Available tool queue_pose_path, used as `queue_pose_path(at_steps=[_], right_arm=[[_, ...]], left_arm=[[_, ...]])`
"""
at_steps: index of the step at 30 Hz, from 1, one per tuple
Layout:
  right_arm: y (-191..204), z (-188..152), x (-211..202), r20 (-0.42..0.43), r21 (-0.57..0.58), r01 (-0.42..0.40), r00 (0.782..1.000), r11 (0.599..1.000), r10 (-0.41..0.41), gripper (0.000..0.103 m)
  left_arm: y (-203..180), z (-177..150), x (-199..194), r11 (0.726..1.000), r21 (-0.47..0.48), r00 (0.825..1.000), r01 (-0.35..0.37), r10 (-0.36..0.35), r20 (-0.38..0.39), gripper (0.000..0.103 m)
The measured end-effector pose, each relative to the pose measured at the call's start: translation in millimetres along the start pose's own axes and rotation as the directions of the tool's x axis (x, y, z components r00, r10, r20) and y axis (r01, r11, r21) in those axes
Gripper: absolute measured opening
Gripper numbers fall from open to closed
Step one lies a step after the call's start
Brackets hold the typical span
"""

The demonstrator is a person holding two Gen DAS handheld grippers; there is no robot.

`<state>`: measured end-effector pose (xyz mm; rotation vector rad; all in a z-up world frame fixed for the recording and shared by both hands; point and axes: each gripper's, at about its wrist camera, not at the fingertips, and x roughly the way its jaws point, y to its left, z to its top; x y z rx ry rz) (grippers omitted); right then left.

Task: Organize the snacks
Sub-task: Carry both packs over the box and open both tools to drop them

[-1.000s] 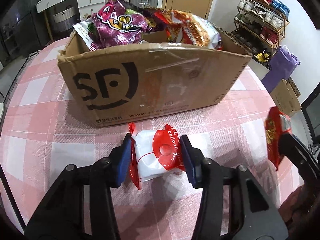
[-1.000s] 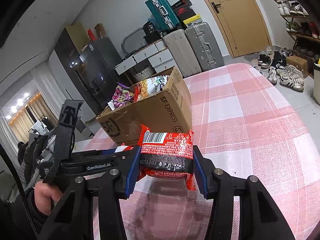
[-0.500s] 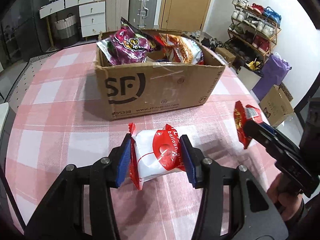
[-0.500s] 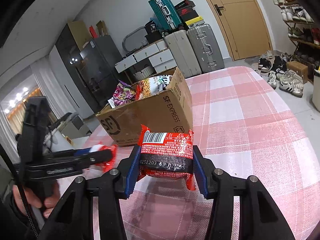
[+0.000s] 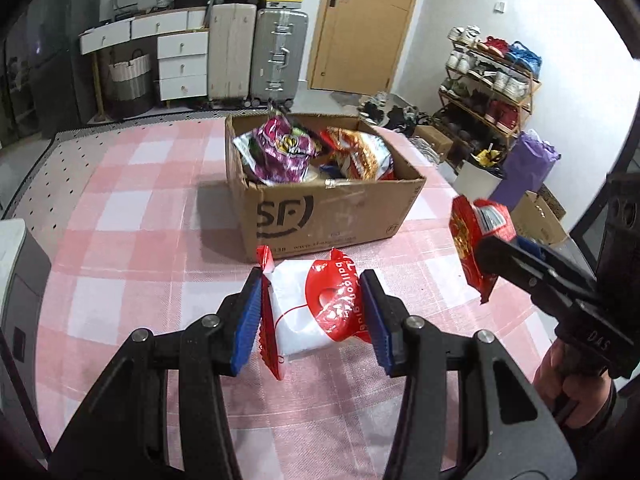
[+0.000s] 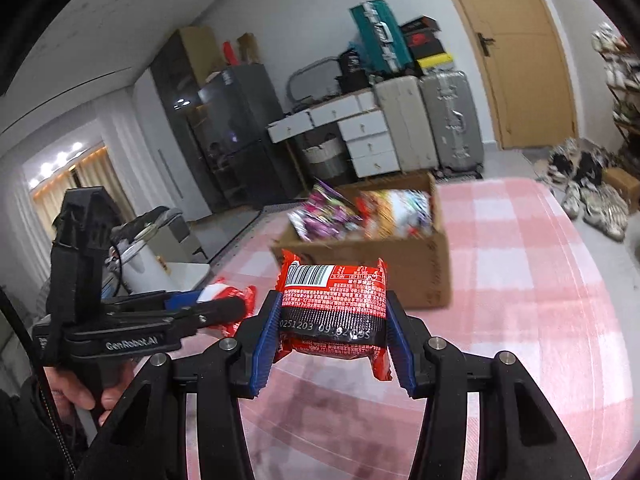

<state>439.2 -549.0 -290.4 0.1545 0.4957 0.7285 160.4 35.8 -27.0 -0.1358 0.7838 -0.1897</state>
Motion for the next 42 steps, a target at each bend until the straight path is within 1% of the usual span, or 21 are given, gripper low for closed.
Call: queue_pose_path(at_steps=[1, 6, 8, 12, 16, 22, 25, 26, 28, 32, 35, 42], right_arm=[[5, 4, -1, 0.002, -0.011, -0.003, 1.000, 1.000, 0.003, 0.050], [27, 31, -1, 0.006, -0.050, -0.024, 1.000, 0.998, 0.024, 0.050], [32, 43, -1, 0.011, -0.059, -0.030, 0.999, 0.998, 0.031, 0.050], [34, 65, 1, 0.011, -0.068, -0.034, 0.999, 0.997, 0.035, 0.050], [33, 92, 8, 0.016, -0.084, -0.026, 1.000, 0.996, 0.027, 0.050], [22, 126, 18, 0.019, -0.086, -0.007, 1.000, 0.996, 0.009, 0.050], [12, 136, 23, 0.030, -0.070, 0.007, 1.000, 0.998, -0.005, 0.050], [7, 138, 25, 0.029, -0.057, 0.009, 1.000, 0.998, -0.007, 0.050], [-1, 141, 33, 0.021, -0.040, 0.012, 1.000, 0.999, -0.011, 0.050], [-13, 147, 45, 0.010, -0.031, 0.021, 1.000, 0.999, -0.021, 0.050], [-22, 152, 53, 0.011, -0.034, 0.030, 1.000, 0.999, -0.029, 0.050], [-44, 155, 75, -0.002, 0.005, 0.043, 0.999, 0.999, -0.043, 0.050]], left_arm=[[3, 3, -9, 1.000, -0.003, 1.000, 0.011, -0.011, 0.008, 0.045], [12, 30, -41, 1.000, 0.013, 0.999, 0.022, -0.023, 0.049, 0.045], [14, 41, -45, 0.999, 0.006, 0.998, 0.038, -0.039, 0.049, 0.045], [26, 66, -58, 0.999, 0.010, 0.998, 0.038, -0.039, 0.054, 0.045], [27, 95, -53, 0.998, 0.041, 0.997, 0.043, -0.045, 0.058, 0.045], [24, 138, -22, 0.998, 0.044, 0.998, 0.050, -0.052, 0.046, 0.045], [17, 154, -1, 0.998, 0.046, 0.999, 0.032, -0.033, 0.033, 0.045], [16, 159, 3, 0.998, 0.054, 0.999, 0.034, -0.036, 0.026, 0.045], [11, 168, 21, 0.997, 0.064, 0.999, 0.036, -0.037, 0.016, 0.045], [5, 177, 41, 0.997, 0.077, 0.999, 0.033, -0.034, 0.006, 0.045], [-1, 184, 61, 0.996, 0.088, 1.000, 0.005, -0.004, -0.004, 0.045], [-3, 185, 101, 0.997, 0.076, 0.999, 0.022, -0.020, -0.034, 0.045]])
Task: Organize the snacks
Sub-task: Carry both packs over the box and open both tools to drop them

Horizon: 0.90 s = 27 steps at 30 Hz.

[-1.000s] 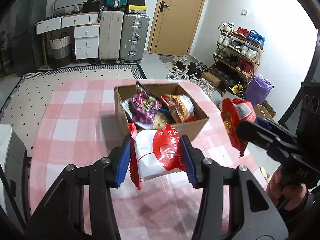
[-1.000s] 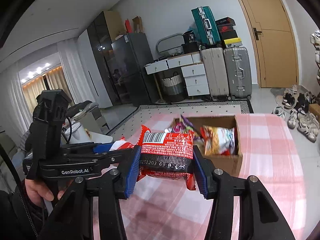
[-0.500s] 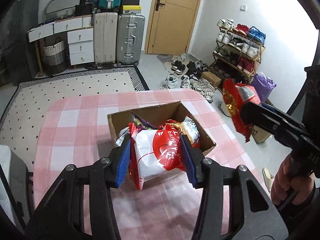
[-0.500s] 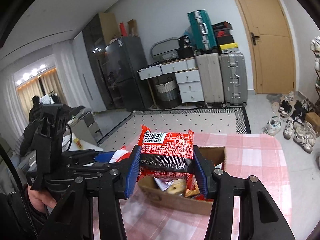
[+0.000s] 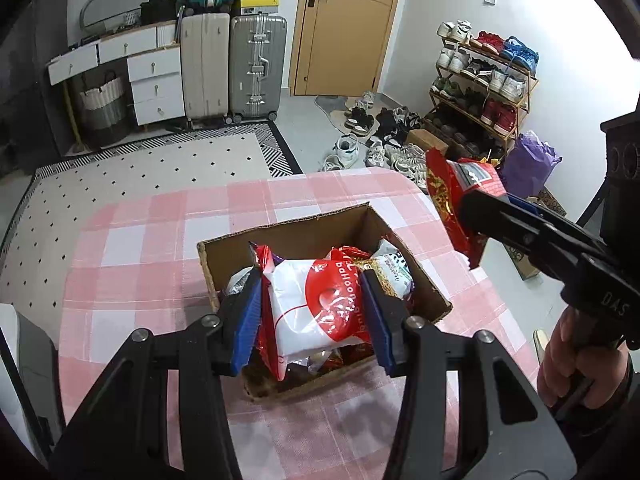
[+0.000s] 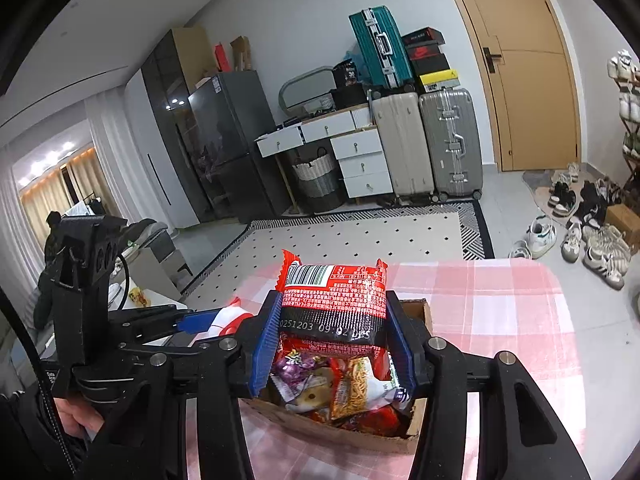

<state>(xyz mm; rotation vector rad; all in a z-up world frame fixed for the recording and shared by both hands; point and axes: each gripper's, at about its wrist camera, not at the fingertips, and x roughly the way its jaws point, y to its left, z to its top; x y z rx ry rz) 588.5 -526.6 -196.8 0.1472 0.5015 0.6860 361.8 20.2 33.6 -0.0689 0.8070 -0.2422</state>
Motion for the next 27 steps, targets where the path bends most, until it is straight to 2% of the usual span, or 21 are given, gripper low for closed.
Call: queue_pose_path(at_steps=[8, 16, 22, 24, 25, 27], right_arm=[[-8, 11, 20, 0.000, -0.021, 0.022, 1.000, 1.000, -0.022, 0.050], [-19, 9, 56, -0.074, -0.014, 0.032, 0.997, 0.999, -0.033, 0.050], [-22, 0, 93, -0.138, -0.033, 0.062, 0.988, 0.998, -0.066, 0.050], [-25, -2, 100, -0.146, -0.029, 0.073, 0.986, 0.997, -0.076, 0.052], [-28, -3, 102, -0.155, -0.021, 0.080, 0.985, 0.997, -0.083, 0.054], [-32, -6, 108, -0.174, -0.010, 0.084, 0.981, 0.996, -0.085, 0.062]], left_arm=[[3, 2, 32, 1.000, -0.002, 1.000, 0.012, -0.012, -0.016, 0.045], [5, 4, 56, 1.000, 0.000, 0.999, 0.028, -0.028, -0.035, 0.045], [9, 2, 82, 0.997, -0.028, 0.994, 0.072, -0.074, -0.080, 0.045], [10, 0, 89, 0.996, -0.027, 0.992, 0.082, -0.084, -0.094, 0.049], [10, 0, 93, 0.996, -0.023, 0.991, 0.082, -0.084, -0.107, 0.056], [10, -1, 96, 0.996, -0.017, 0.990, 0.091, -0.092, -0.107, 0.060]])
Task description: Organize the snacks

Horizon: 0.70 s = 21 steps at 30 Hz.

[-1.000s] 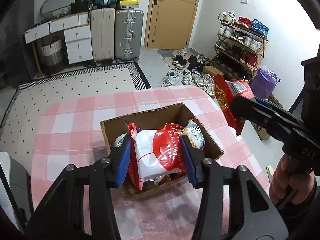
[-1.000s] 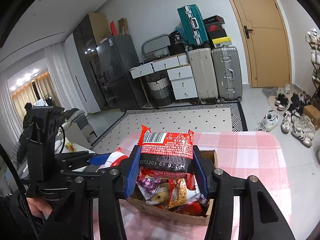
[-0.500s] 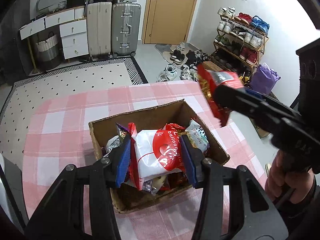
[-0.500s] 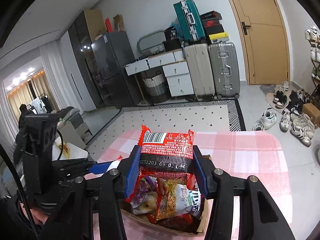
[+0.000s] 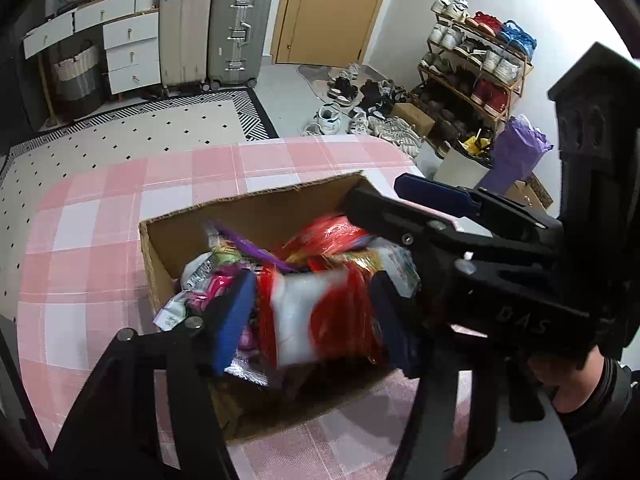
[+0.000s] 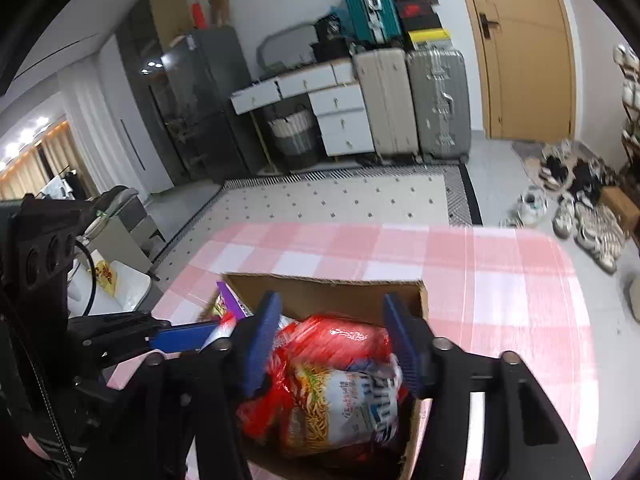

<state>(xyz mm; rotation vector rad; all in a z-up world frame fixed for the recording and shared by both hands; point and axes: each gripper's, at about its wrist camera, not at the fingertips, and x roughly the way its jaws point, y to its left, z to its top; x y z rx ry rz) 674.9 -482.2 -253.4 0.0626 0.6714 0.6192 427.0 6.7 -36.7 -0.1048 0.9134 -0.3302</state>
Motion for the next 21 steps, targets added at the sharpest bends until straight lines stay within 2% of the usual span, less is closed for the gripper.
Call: queue_pose_path(at_steps=[2, 3, 5, 9, 16, 21], right_arm=[[-3, -1, 0, 0.006, 0.003, 0.001, 1.000, 1.000, -0.001, 0.065], [-4, -2, -4, 0.018, 0.012, -0.009, 1.000, 1.000, 0.009, 0.071], [-9, -2, -18, 0.072, 0.036, -0.021, 0.997, 0.999, 0.018, 0.075], [-11, -1, -43, 0.129, 0.033, -0.010, 0.992, 0.999, 0.006, 0.085], [0, -4, -81, 0.150, 0.007, 0.001, 0.989, 1.000, -0.003, 0.085], [22, -13, -118, 0.211, -0.033, 0.010, 0.977, 0.999, -0.003, 0.085]], left_arm=[[-2, 0, -1, 0.999, 0.019, 0.999, -0.031, 0.030, 0.016, 0.076], [-2, 0, -3, 0.999, 0.018, 0.999, -0.044, 0.044, 0.028, 0.079], [1, -1, -10, 1.000, 0.010, 0.998, -0.028, 0.027, 0.053, 0.079], [2, -3, -18, 0.999, -0.001, 0.997, -0.048, 0.048, 0.061, 0.079], [0, -16, -43, 0.995, -0.030, 0.992, -0.090, 0.092, 0.084, 0.080], [-4, -32, -76, 0.989, -0.052, 0.980, -0.137, 0.143, 0.140, 0.081]])
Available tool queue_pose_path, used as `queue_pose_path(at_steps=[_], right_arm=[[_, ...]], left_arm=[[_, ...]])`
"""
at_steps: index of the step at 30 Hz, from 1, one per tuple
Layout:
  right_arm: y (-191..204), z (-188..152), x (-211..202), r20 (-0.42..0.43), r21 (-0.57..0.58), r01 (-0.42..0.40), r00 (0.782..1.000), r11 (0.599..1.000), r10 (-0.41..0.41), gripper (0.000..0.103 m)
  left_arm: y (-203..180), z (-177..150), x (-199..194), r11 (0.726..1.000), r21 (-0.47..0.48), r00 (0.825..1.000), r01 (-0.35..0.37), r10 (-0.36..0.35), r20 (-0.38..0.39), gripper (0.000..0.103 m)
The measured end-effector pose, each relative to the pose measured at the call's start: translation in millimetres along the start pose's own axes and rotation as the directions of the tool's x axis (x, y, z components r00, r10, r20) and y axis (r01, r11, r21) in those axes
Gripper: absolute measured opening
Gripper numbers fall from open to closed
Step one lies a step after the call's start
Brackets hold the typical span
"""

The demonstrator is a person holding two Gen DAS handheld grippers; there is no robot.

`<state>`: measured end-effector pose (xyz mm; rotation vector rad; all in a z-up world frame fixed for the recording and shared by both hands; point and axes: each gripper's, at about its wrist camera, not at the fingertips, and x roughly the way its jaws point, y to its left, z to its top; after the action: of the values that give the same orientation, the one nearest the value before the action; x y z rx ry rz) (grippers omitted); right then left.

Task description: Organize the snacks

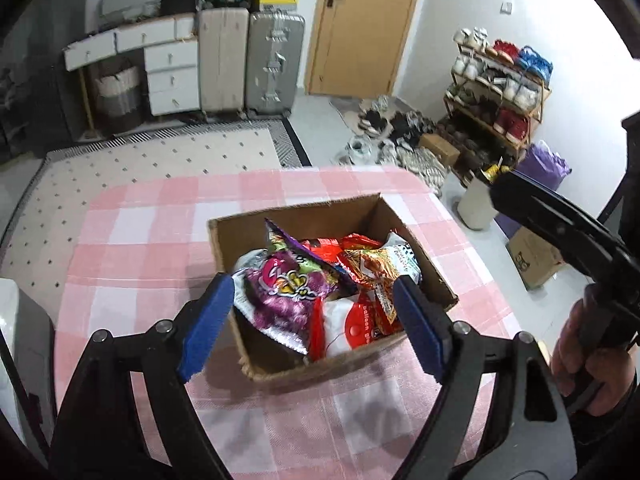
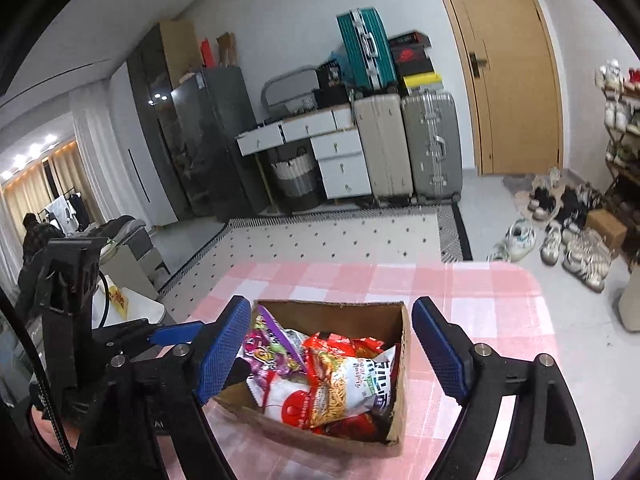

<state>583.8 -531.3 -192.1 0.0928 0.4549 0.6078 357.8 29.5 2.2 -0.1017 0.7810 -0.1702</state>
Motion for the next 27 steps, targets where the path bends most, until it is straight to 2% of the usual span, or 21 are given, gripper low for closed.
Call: queue_pose_path(at_steps=[3, 7, 9, 11, 15, 21, 27], right_arm=[[10, -9, -24, 0.034, -0.021, -0.003, 0.999, 1.000, 0.004, 0.090], [23, -27, -55, 0.087, -0.060, 0.014, 0.996, 0.998, -0.008, 0.092], [28, -41, -72, 0.119, -0.077, 0.025, 0.993, 0.997, -0.015, 0.095], [32, -56, -86, 0.145, -0.093, 0.044, 0.989, 0.995, -0.030, 0.099], [41, -85, -107, 0.177, -0.108, 0.089, 0.982, 0.990, -0.069, 0.100], [48, -127, -133, 0.230, -0.126, 0.129, 0.968, 0.984, -0.097, 0.101], [46, -165, -140, 0.219, -0.128, 0.157, 0.968, 0.979, -0.126, 0.102]], left_arm=[[1, -10, -27, 1.000, -0.008, 0.998, -0.025, 0.026, 0.057, 0.083], [1, -23, -59, 0.998, -0.011, 0.991, -0.056, 0.057, 0.123, 0.087], [0, -33, -74, 0.997, -0.006, 0.984, -0.074, 0.074, 0.163, 0.091], [-2, -43, -89, 0.997, -0.005, 0.975, -0.078, 0.077, 0.210, 0.102], [-6, -70, -117, 0.995, 0.010, 0.952, -0.100, 0.092, 0.293, 0.102], [-10, -111, -142, 0.987, 0.014, 0.919, -0.162, 0.146, 0.366, 0.102], [-5, -148, -145, 0.983, 0.000, 0.911, -0.186, 0.173, 0.374, 0.102]])
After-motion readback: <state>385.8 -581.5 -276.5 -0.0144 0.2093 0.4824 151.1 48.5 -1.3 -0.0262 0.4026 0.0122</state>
